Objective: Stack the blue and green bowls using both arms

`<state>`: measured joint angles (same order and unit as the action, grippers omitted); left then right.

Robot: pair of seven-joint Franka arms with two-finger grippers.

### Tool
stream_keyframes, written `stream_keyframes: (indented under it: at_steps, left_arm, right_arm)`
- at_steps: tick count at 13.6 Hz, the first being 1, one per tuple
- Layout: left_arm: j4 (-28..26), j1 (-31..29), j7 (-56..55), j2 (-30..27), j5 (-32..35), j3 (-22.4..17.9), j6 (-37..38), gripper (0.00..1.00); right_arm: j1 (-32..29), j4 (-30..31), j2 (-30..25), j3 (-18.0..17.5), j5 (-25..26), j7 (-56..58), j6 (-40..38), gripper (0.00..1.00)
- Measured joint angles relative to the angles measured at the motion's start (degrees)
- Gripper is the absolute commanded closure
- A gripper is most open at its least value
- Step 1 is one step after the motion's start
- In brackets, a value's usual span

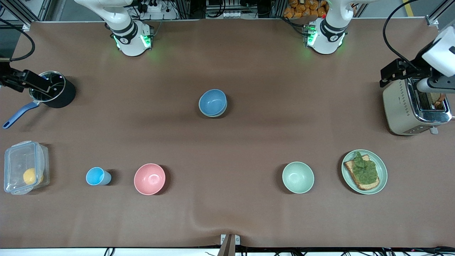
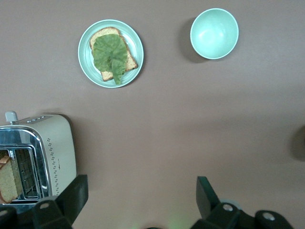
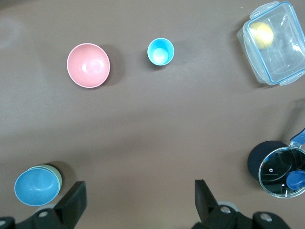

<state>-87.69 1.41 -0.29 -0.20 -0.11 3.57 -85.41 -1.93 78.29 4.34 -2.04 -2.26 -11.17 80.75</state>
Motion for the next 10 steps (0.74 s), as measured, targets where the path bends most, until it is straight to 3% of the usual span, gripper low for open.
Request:
stream_keyframes:
  at_steps: [10]
  left_arm:
    - [0.07,-0.46,0.24,0.29,0.00,-0.02,0.00,0.00]
  right_arm:
    - [0.00,0.00,0.00,-0.08,0.01,0.03,-0.25,0.00]
